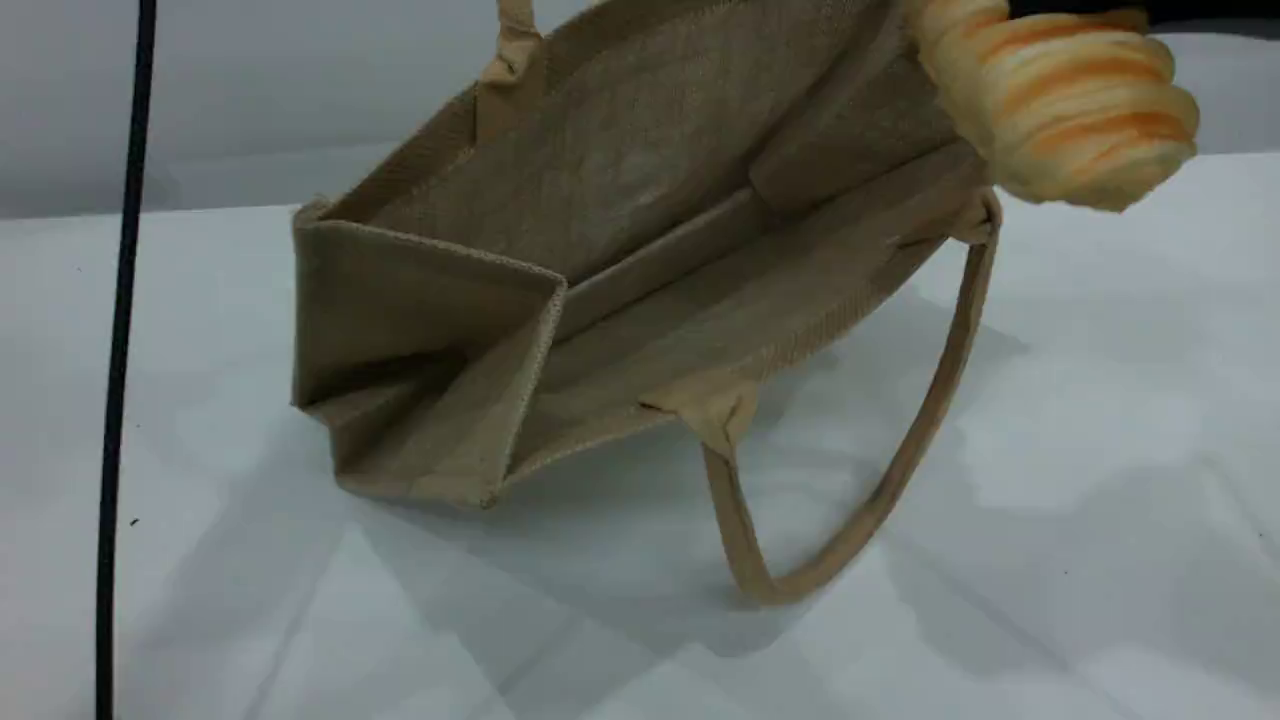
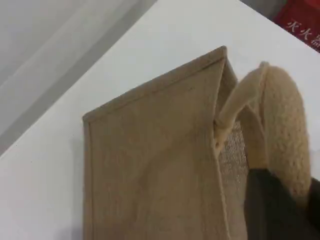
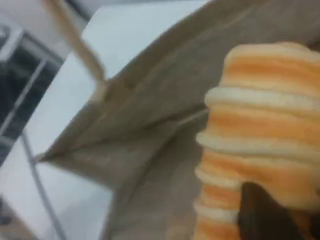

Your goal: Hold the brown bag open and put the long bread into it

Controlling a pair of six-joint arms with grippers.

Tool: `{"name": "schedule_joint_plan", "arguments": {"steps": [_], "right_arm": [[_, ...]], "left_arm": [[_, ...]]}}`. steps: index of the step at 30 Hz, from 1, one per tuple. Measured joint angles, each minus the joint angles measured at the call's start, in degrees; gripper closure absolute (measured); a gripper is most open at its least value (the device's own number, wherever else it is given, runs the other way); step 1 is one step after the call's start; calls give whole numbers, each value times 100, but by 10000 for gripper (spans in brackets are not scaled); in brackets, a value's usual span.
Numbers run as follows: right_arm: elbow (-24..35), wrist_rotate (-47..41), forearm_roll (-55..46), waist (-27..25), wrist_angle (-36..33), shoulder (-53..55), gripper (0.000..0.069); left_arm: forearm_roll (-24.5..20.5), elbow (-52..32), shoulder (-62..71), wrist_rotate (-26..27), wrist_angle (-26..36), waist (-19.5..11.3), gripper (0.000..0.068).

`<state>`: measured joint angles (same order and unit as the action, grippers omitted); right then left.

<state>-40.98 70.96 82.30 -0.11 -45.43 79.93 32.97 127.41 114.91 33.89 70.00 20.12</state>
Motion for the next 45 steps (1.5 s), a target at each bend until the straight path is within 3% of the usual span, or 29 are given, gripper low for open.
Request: {"name": "schedule_joint_plan", "arguments": {"steps": [4, 15, 23, 29, 35, 45], "right_arm": [[0, -23, 37, 346, 130, 6, 615], [-5, 288, 877, 1495, 1722, 472, 618], [-420, 1316, 1778, 1502, 1701, 1410, 626], [-941, 1014, 1773, 1502, 1560, 2035, 627], [-1397, 1009, 1767, 1502, 1540, 2519, 628], [-1505, 1028, 1767, 1502, 1940, 3013, 628]], "left_arm": [[46, 0, 0, 0, 0, 0, 597], [44, 0, -40, -123, 0, 5, 597], [39, 0, -40, -123, -4, 27, 597], [4, 0, -33, -98, -6, 227, 597], [0, 0, -29, -98, -13, 240, 598], [-3, 0, -26, -98, -5, 240, 598]]}}
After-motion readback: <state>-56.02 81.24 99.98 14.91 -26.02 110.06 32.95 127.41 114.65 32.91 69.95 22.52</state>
